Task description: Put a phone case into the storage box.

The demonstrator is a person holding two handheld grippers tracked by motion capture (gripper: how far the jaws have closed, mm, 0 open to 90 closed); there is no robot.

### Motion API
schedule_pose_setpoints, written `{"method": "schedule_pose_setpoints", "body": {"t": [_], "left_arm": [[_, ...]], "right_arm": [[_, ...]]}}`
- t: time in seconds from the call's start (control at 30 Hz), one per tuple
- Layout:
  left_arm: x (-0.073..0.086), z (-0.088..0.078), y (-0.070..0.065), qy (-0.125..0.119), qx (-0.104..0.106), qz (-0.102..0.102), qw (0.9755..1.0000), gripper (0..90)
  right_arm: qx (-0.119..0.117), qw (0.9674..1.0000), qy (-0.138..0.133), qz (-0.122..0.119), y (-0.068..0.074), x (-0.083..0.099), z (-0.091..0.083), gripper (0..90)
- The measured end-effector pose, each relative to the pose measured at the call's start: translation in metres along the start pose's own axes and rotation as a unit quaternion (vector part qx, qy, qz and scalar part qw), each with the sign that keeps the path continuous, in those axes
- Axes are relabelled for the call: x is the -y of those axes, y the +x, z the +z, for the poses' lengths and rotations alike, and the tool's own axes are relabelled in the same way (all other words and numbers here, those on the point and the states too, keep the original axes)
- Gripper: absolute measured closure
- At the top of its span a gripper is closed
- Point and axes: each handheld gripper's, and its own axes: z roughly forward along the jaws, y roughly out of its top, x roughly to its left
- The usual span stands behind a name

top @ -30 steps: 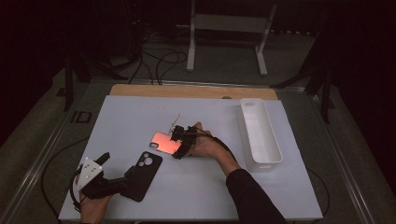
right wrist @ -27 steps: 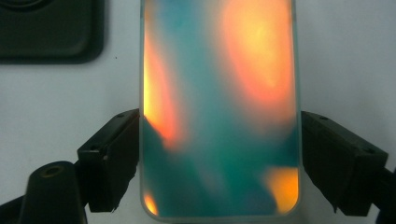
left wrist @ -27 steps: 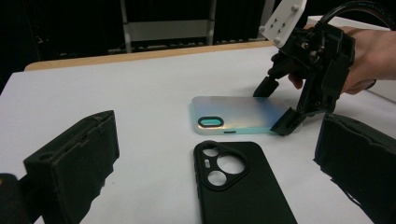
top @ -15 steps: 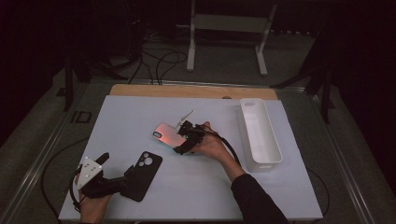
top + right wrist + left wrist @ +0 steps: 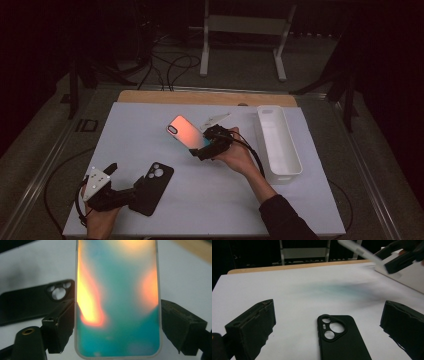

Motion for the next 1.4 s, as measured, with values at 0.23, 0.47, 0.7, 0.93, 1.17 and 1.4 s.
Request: {"method": "schedule_pose_setpoints", "body": {"t": [0.23,0.47,0.7,0.93,1.17,1.4], "left_arm": [[-0.011,0.001,-0.009,0.001,0.008,-0.001,1.0,0.4],[-0.026,0.004,-0.024,0.005,0.034,0.002,0.9994,0.7],[-0.05,0.013,-0.041,0.008,0.063,0.013,0.9979,1.3],[-0.073,0.024,-0.062,0.008,0.084,0.041,0.9956,4.1],[-0.091,0.046,-0.091,0.009,0.12,0.047,0.9916,7.1],[-0.1,0.066,-0.105,0.018,0.148,0.012,0.9887,16.2]], "right_arm": [[0.027,0.9979,-0.056,0.015,0.005,0.007,-0.033,17.0],[0.05,0.993,-0.104,0.027,0.013,0.022,-0.058,17.0],[0.063,0.9878,-0.138,0.035,0.021,0.039,-0.072,17.0],[0.068,0.9796,-0.18,0.057,0.028,0.054,-0.081,16.9],[0.056,0.9749,-0.205,0.067,0.037,0.063,-0.08,16.9],[0.052,0.9747,-0.209,0.059,0.043,0.065,-0.078,16.9]]}}
